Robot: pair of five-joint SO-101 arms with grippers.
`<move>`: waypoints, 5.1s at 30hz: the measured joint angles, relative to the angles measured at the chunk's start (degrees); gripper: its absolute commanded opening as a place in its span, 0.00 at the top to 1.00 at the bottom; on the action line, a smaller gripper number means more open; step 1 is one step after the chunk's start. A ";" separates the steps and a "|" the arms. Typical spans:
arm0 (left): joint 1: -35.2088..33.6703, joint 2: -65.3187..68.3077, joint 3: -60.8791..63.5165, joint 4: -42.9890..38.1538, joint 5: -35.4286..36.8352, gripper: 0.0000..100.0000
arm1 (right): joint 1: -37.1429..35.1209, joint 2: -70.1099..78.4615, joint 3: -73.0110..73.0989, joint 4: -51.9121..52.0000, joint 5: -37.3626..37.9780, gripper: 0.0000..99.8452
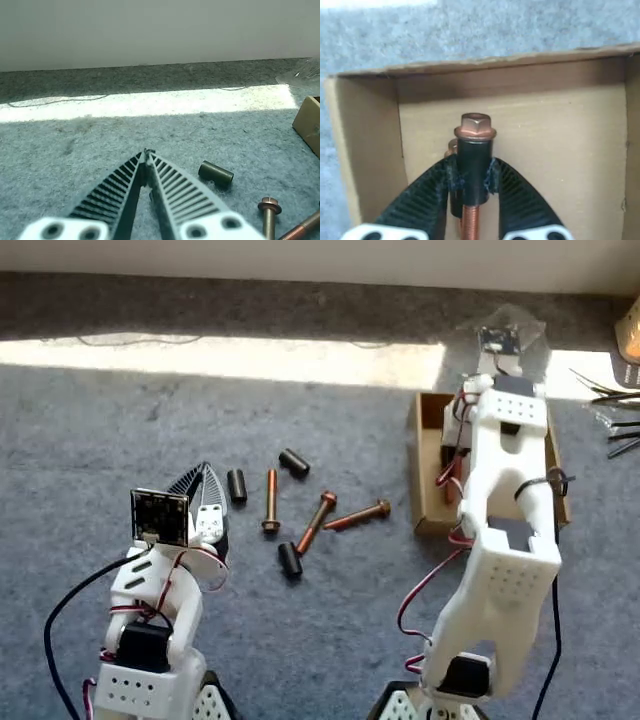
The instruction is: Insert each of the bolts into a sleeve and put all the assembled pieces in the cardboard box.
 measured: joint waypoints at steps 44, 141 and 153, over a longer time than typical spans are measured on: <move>0.00 0.00 0.00 0.00 0.00 0.99 | -4.66 16.62 -38.59 31.91 7.82 0.84; -15.30 0.00 0.00 -0.79 0.00 0.99 | -52.84 -46.51 58.20 -4.13 -9.93 0.84; -15.30 0.00 0.00 -0.79 0.00 0.99 | -52.84 -35.34 50.02 -4.84 -10.90 0.84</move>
